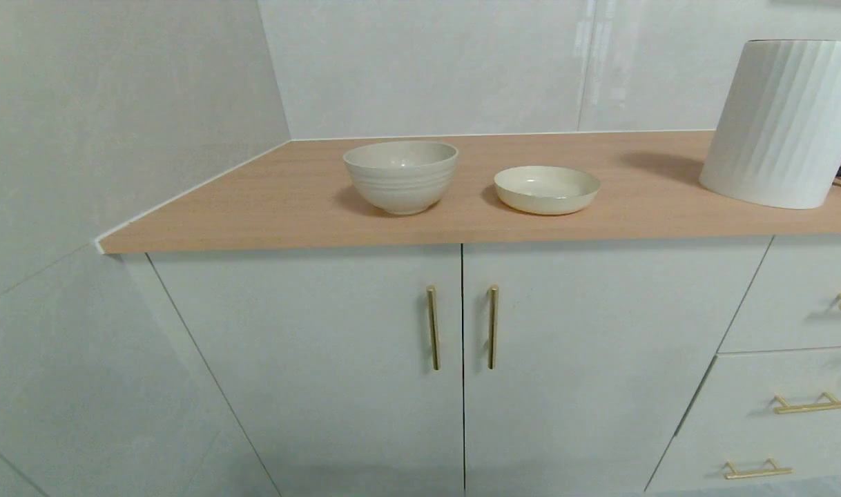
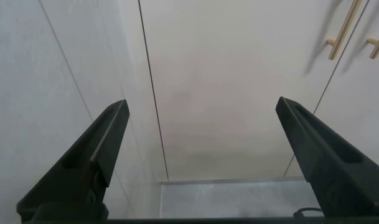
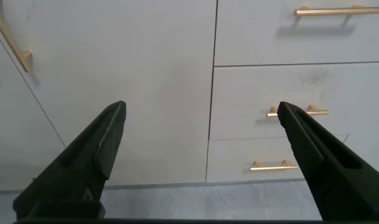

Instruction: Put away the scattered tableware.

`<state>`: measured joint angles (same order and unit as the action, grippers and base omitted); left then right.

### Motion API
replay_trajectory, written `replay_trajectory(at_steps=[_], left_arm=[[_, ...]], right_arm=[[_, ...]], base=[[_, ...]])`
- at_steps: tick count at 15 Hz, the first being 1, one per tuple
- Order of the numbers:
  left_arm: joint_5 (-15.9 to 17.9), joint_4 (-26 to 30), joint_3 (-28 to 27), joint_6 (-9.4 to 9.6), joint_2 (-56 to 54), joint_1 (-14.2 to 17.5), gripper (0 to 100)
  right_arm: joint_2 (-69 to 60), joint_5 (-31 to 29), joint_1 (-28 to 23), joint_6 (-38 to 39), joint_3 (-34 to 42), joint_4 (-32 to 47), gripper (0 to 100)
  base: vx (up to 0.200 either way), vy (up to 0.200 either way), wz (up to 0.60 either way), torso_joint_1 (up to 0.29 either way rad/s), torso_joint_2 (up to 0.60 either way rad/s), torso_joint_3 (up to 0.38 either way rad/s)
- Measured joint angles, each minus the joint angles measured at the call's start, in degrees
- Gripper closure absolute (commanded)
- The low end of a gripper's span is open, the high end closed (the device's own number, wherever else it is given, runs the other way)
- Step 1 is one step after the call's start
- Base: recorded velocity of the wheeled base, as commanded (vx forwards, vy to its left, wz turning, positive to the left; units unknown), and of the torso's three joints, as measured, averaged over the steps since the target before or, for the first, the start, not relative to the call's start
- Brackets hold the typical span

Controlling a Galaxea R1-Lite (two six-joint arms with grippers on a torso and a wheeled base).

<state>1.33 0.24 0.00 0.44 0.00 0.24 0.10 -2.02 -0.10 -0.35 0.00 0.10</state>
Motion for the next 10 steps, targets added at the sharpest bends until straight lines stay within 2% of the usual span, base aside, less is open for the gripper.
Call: replay_trajectory(at_steps=[7,10], left_arm=[[0.0,0.0,0.0,0.0,0.0,0.0,0],[0.0,0.0,0.0,0.0,0.0,0.0,0]], right_arm=[[0.1,0.5,0.0,-0.7,0.0,0.0,0],[2.0,4.2,0.5,0.5,-2.8,0.5,0]], base=[[0.0,0.0,0.0,0.0,0.0,0.0],[0.0,0.0,0.0,0.0,0.0,0.0]])
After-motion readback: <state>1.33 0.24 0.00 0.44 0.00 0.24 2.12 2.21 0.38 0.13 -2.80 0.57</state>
